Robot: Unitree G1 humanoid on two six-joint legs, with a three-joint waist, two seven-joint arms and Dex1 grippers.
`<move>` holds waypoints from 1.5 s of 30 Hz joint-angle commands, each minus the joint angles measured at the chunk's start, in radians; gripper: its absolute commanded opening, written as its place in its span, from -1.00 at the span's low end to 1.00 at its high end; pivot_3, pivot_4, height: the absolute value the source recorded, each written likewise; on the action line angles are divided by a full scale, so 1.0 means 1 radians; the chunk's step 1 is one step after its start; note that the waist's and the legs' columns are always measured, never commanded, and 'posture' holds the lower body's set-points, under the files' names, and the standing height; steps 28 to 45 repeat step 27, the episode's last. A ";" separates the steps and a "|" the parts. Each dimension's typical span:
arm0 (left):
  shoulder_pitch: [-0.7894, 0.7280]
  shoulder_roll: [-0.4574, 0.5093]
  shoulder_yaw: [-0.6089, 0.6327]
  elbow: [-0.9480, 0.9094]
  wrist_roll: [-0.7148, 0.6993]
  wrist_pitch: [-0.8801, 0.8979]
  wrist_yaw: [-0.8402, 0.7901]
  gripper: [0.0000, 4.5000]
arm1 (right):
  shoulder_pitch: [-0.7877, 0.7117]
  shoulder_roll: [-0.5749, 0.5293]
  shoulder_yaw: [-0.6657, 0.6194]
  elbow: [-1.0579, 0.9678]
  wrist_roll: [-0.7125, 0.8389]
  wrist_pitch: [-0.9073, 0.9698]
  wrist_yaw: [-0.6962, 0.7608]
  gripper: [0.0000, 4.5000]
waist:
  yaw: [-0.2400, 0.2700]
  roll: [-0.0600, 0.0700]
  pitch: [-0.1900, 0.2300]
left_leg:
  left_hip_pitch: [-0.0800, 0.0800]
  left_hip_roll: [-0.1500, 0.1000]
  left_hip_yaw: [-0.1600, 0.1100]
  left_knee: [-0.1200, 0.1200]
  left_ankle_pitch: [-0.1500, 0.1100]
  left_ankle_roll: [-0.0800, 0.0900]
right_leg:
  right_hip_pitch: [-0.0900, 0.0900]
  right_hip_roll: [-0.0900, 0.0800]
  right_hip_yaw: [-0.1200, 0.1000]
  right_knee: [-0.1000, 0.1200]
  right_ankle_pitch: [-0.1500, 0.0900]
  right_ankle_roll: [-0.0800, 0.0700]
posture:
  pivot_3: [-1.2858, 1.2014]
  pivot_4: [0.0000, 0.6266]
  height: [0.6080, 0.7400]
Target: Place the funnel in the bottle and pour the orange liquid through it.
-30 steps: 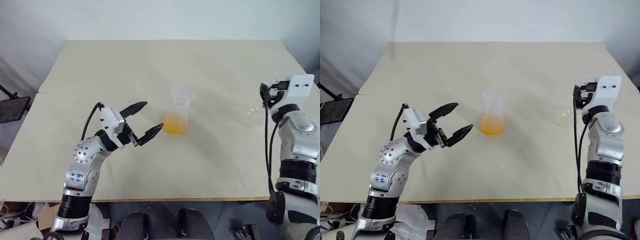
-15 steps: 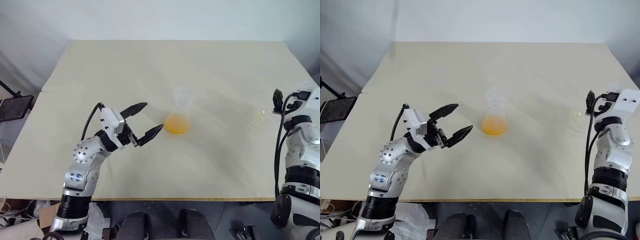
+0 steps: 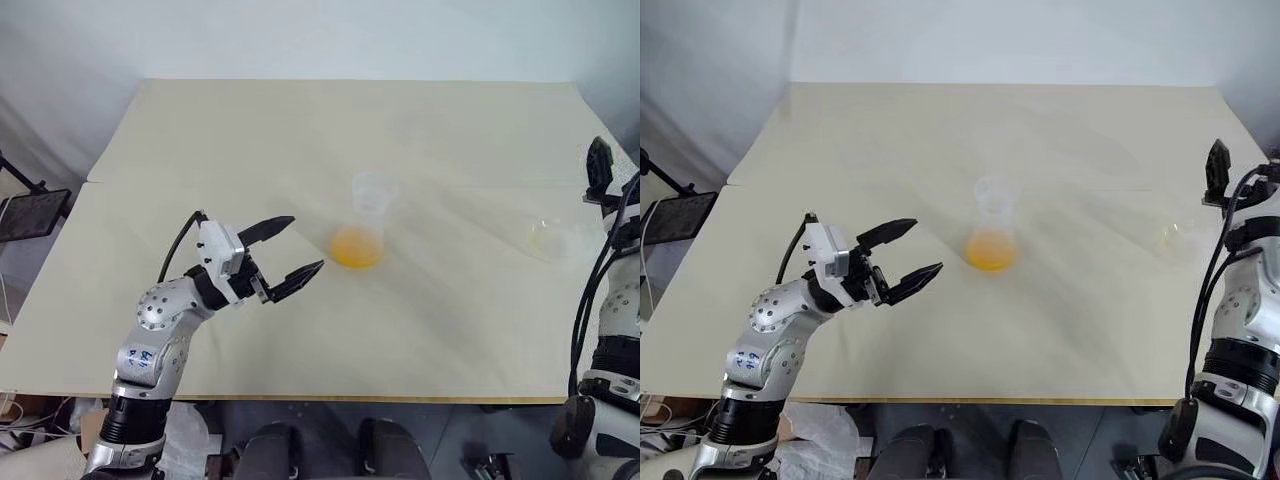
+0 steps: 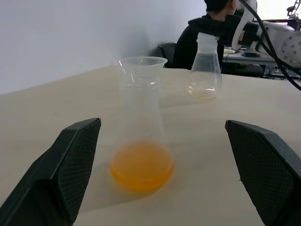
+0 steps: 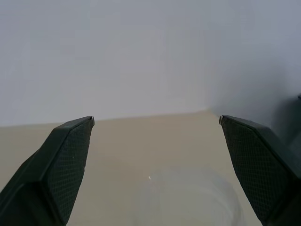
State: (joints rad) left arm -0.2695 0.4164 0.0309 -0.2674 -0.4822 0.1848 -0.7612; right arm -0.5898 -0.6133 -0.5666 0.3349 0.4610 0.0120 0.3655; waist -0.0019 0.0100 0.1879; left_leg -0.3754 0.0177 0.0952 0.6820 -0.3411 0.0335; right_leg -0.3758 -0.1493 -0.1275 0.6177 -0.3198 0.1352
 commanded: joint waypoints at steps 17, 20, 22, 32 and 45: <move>0.359 0.245 0.213 -0.164 -0.046 0.003 -0.157 1.00 | 0.305 -0.144 0.285 -0.334 0.152 0.131 0.803 0.99 | 0.023 0.000 0.001 | -0.001 0.000 -0.001 0.000 -0.001 0.002 | 0.002 -0.001 -0.001 -0.006 0.000 0.001 | 0.03 -0.52 1.00; 0.429 0.249 0.220 -0.197 -0.016 -0.012 -0.142 1.00 | 0.387 -0.181 0.292 -0.328 0.121 0.092 0.897 0.99 | 0.023 0.000 0.001 | -0.001 0.000 -0.001 -0.001 -0.002 0.002 | 0.002 -0.001 -0.001 -0.007 0.001 0.001 | 0.03 -0.52 1.00; 0.460 0.241 0.230 -0.216 -0.017 -0.021 -0.134 1.00 | 0.428 -0.205 0.289 -0.294 0.089 0.034 0.957 0.99 | 0.025 0.000 0.001 | -0.001 0.000 -0.001 -0.001 -0.002 0.002 | 0.002 -0.001 -0.001 -0.008 0.001 0.001 | 0.03 -0.52 1.00; 0.472 0.222 0.251 -0.220 0.011 -0.041 -0.074 1.00 | 0.453 -0.217 0.275 -0.239 0.068 -0.031 1.007 0.99 | 0.023 0.000 0.001 | 0.000 0.000 0.001 -0.001 -0.002 0.002 | 0.003 -0.001 0.000 -0.008 0.001 0.001 | 0.03 -0.52 1.00; 0.472 0.222 0.251 -0.220 0.011 -0.041 -0.074 1.00 | 0.453 -0.217 0.275 -0.239 0.068 -0.031 1.007 0.99 | 0.023 0.000 0.001 | 0.000 0.000 0.001 -0.001 -0.002 0.002 | 0.003 -0.001 0.000 -0.008 0.001 0.001 | 0.03 -0.52 1.00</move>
